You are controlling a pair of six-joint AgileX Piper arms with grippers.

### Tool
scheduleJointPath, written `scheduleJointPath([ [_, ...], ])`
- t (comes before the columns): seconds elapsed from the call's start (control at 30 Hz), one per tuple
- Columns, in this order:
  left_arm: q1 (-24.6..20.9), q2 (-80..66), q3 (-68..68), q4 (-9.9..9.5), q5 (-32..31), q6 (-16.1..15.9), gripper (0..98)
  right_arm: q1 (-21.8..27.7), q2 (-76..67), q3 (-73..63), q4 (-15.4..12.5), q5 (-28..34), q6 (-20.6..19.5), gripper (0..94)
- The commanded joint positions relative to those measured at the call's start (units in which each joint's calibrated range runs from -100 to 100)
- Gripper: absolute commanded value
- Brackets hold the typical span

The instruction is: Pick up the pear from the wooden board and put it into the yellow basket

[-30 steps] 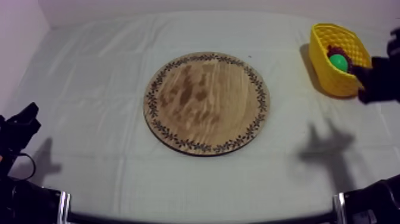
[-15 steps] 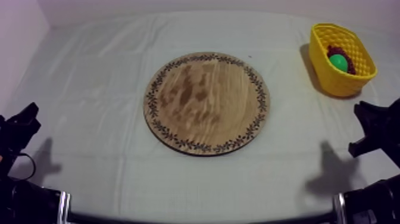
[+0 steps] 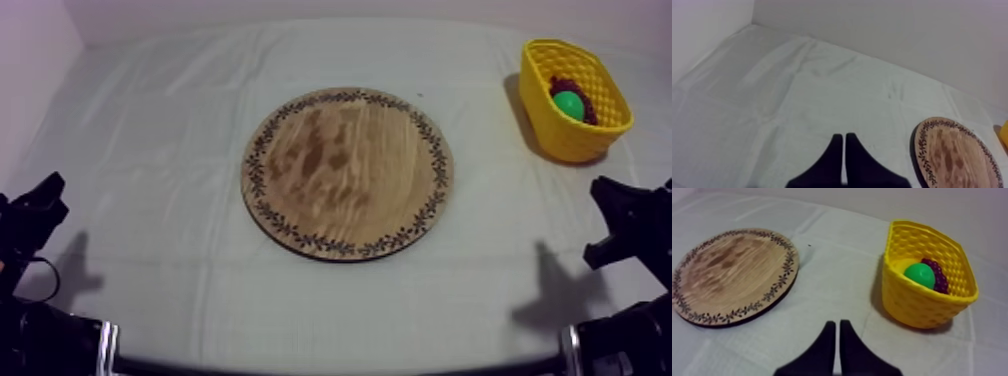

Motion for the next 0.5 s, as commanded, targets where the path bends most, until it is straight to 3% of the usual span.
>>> scheduleJointPath([
  [0.0, 0.01, 0.00, 0.00, -0.02, -0.01, 0.00, 0.1, -0.23, -0.07, 0.01, 0.05, 0.00, 0.42, 0.4],
  [0.47, 0.01, 0.00, 0.00, -0.02, -0.01, 0.00, 0.1, -0.49, -0.08, 0.25, 0.05, -0.03, 0.26, 0.4],
])
